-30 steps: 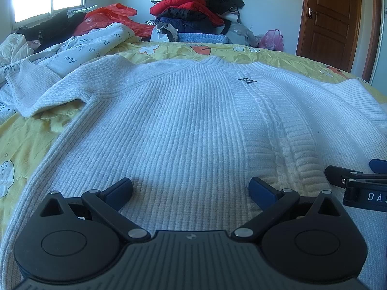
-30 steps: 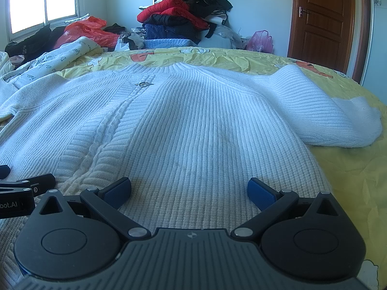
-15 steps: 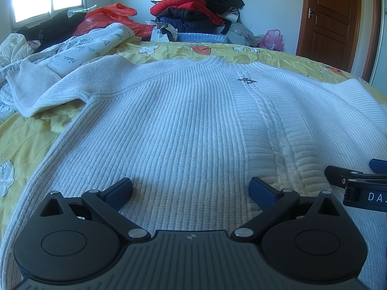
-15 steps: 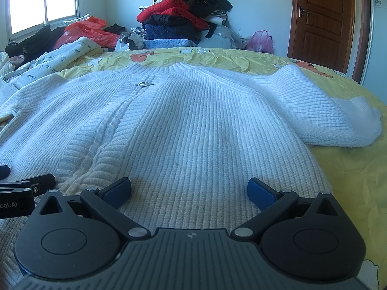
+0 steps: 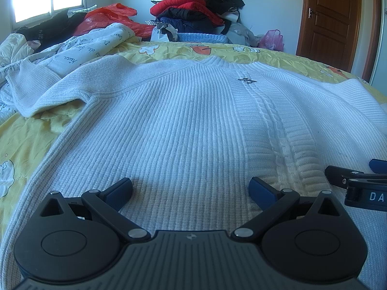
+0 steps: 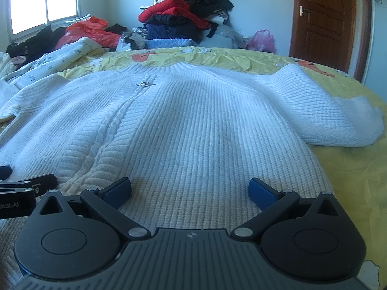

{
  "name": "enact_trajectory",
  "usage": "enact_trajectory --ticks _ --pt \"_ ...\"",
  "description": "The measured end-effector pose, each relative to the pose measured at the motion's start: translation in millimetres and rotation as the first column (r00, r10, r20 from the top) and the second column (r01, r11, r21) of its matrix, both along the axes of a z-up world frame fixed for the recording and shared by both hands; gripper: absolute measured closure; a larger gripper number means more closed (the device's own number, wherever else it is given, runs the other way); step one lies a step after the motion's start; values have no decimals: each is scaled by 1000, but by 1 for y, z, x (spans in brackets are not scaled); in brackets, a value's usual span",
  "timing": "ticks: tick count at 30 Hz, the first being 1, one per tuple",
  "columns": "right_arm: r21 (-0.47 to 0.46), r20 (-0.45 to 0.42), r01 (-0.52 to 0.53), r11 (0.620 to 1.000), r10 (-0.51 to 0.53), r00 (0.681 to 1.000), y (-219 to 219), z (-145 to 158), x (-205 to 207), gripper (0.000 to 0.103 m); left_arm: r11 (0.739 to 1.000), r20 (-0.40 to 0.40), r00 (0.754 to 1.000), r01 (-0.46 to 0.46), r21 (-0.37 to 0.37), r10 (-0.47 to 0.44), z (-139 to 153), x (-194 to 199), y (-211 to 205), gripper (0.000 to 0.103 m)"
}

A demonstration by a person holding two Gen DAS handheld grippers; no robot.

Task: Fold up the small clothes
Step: 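Reach the right gripper to the sweater sleeve cuff and close on it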

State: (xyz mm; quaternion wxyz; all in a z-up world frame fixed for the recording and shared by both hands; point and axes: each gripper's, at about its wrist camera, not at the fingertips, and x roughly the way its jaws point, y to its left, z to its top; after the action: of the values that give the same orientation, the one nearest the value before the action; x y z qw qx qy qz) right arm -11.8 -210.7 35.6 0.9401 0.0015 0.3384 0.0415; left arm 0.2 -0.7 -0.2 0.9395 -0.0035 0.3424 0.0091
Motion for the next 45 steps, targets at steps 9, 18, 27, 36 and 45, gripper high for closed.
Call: enact_trajectory --ticks 9,18,27,36,45 --pt "310 20 -4 951 -2 1000 -85 32 7 0 1000 1 1000 0 0 0 0 0 0 0" --pt "536 24 324 779 -398 917 -283 49 55 0 1000 0 1000 0 0 0 0 0 0 0" --pt "553 -106 572 605 -630 769 -406 7 108 31 1000 0 1000 3 -3 -3 0 0 0 0" --pt "497 -36 499 710 -557 829 -405 0 149 48 1000 0 1000 2 -3 -2 0 0 1 0" --pt "491 14 504 710 -585 811 -396 20 129 88 1000 0 1000 2 -4 -2 0 0 0 0"
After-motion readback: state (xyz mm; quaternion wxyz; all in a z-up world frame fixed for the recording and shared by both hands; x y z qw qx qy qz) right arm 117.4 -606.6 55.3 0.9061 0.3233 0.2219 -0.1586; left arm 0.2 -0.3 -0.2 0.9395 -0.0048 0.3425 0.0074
